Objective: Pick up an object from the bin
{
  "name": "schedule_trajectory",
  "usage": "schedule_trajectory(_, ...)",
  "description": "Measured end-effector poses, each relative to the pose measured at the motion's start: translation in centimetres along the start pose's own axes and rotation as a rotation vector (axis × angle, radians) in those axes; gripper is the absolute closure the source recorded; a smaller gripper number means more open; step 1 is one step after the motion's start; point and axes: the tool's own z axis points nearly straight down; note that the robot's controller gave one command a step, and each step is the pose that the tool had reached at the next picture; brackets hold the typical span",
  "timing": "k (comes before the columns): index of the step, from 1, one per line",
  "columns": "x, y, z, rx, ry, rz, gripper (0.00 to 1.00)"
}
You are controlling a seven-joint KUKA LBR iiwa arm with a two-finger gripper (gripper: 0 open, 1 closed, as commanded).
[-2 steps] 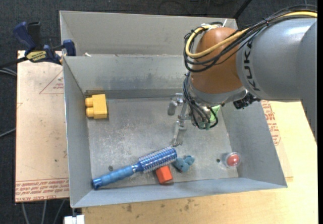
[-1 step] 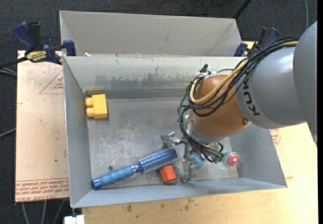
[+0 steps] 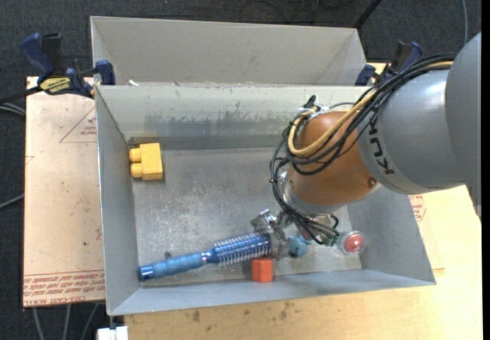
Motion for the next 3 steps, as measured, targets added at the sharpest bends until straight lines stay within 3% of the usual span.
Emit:
schedule_trajectory(1, -2.0, -0.3, -16.5, 0.004, -0.01, 0.008, 1.0)
schedule_trajectory(2, -1.8, -0.3, -16.1, 0.0, -0.002, 0.008, 0.0)
schedule_trajectory(3, 1.9, -5.8, -10.2, 0.0, 0.005, 0.145, 0.0)
